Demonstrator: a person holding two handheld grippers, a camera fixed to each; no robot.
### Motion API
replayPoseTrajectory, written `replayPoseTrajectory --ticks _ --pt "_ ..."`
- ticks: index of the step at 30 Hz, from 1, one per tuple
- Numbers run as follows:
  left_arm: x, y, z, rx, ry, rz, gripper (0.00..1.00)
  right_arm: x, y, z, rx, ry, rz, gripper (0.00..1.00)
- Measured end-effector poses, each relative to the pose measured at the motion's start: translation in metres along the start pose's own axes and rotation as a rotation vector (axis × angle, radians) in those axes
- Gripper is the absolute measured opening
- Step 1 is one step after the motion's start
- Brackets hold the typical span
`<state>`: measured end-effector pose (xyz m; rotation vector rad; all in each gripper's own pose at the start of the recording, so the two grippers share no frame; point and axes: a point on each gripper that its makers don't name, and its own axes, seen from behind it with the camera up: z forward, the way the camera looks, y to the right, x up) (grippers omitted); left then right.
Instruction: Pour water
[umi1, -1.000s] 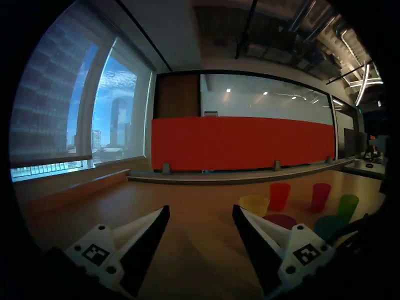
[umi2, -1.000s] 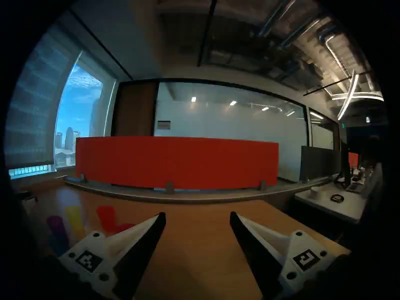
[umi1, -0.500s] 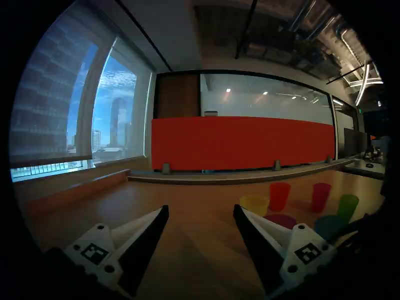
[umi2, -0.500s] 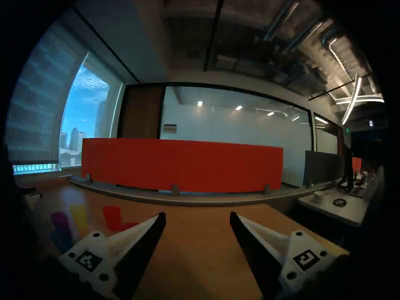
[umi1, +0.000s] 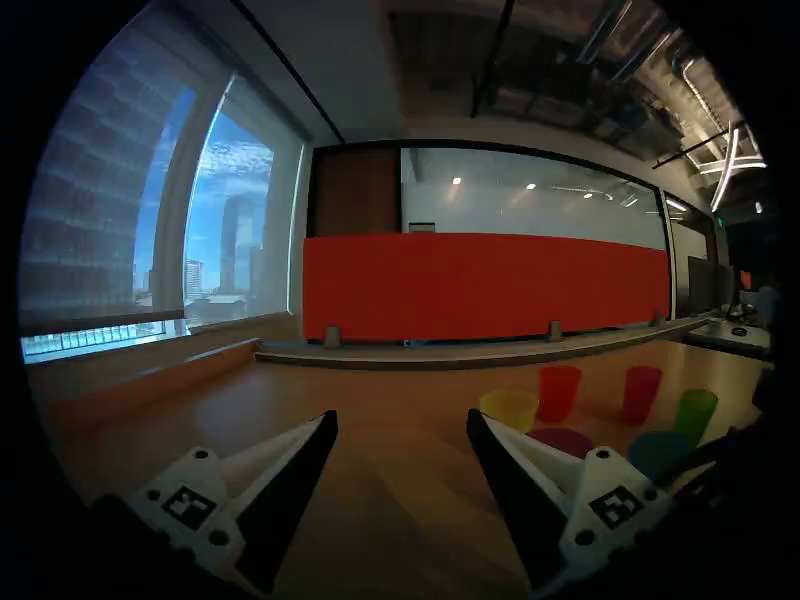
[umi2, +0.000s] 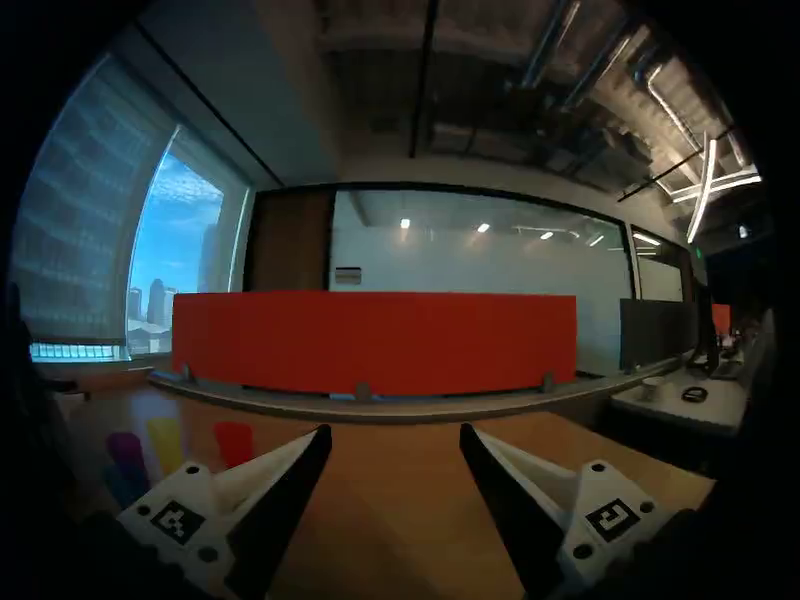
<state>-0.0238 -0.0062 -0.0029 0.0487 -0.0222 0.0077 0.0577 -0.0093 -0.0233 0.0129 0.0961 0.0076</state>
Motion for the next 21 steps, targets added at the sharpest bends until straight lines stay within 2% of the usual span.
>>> replayPoseTrajectory --ticks 5,8,17,21 --pt "0.0 0.0 0.0 0.0 0.0 0.001 0.96 -0.014 -0.001 0.003 0.014 -0.006 0.049 0.99" --pt "0.0 0.0 0.0 0.0 0.0 0.0 0.96 -0.022 0.001 0.005 0.013 -0.012 0.056 0.99" --pt "0.0 0.0 0.0 0.0 0.0 0.0 0.96 -0.041 0.002 0.008 0.012 -0.033 -0.003 0.99" --pt "0.0 0.0 0.0 0.0 0.0 0.001 0.96 -0.048 0.005 0.01 0.007 -0.044 -0.001 0.99"
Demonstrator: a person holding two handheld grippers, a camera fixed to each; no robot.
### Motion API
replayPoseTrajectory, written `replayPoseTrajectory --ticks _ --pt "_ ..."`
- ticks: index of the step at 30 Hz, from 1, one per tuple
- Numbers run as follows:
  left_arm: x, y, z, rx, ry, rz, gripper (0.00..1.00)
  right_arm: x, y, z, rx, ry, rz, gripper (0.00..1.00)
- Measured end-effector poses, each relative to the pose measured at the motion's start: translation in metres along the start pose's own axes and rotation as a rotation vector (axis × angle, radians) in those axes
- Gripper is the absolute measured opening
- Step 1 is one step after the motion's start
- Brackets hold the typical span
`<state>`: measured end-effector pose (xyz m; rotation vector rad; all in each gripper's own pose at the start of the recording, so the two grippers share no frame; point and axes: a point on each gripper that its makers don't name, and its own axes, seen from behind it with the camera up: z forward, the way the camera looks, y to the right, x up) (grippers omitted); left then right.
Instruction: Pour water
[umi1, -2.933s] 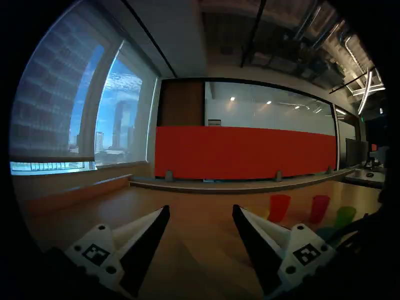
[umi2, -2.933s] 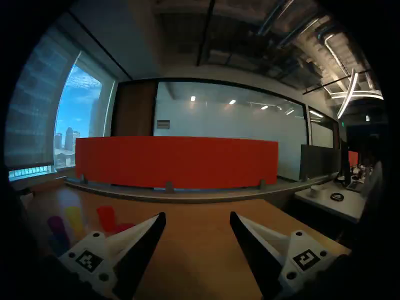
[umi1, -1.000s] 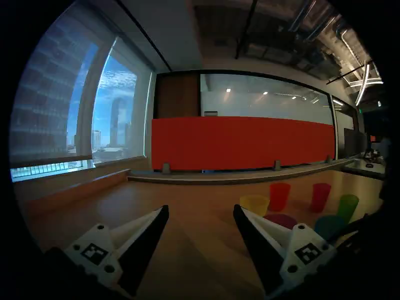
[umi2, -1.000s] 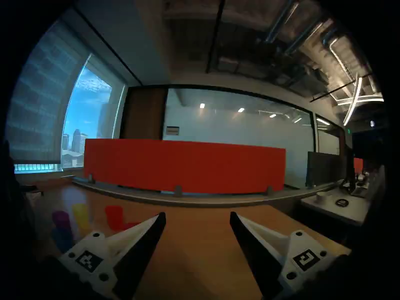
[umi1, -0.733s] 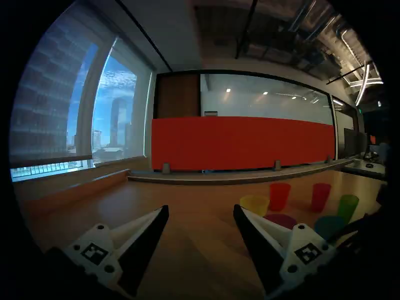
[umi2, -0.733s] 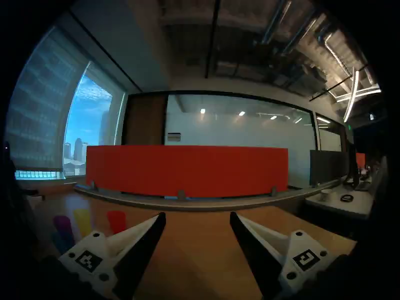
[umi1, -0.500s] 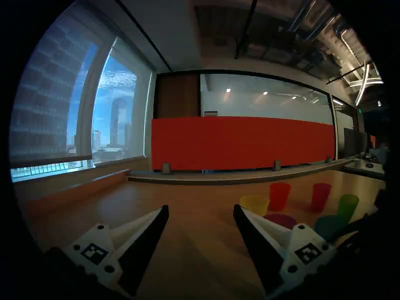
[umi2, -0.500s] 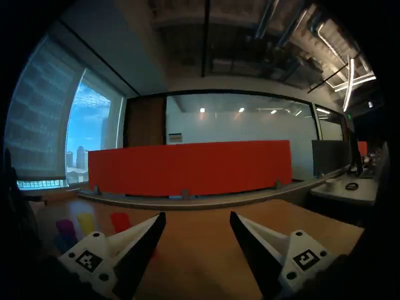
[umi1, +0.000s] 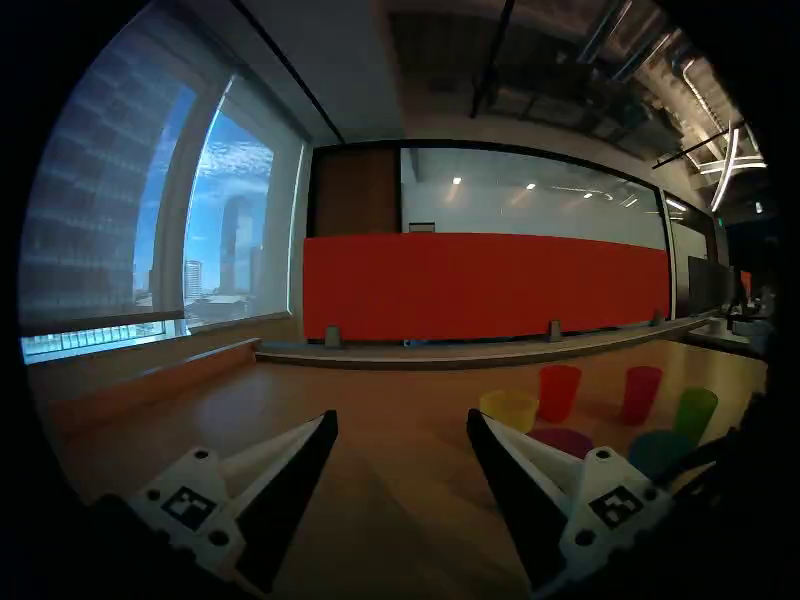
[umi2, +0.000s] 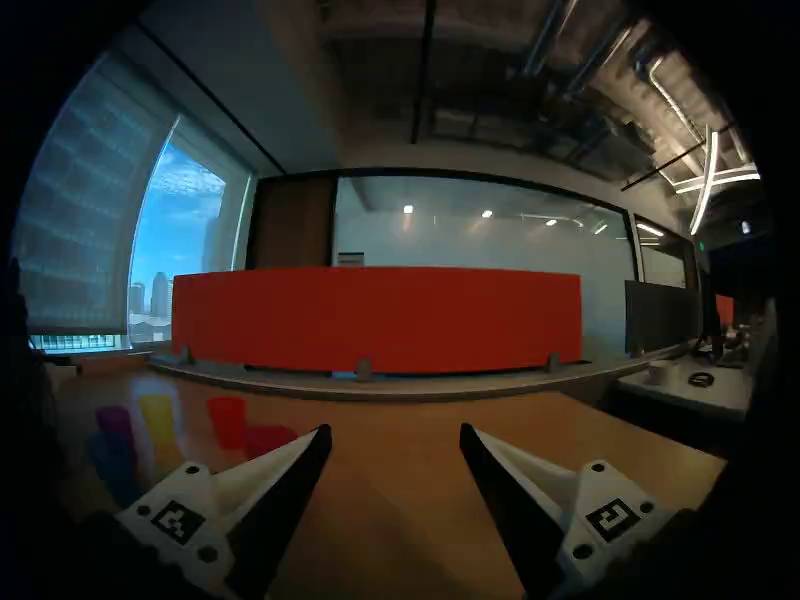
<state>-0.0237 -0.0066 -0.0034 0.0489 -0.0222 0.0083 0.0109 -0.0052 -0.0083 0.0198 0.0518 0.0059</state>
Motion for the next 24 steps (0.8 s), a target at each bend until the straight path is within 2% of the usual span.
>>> replayPoseTrajectory --ticks 8,24 --pt "0.0 0.0 0.0 0.0 0.0 0.0 0.96 -0.011 0.004 0.001 -0.01 -0.021 0.02 0.99" --pt "0.0 0.0 0.0 0.0 0.0 0.0 0.96 -0.02 0.007 0.003 -0.021 -0.046 -0.002 0.99"
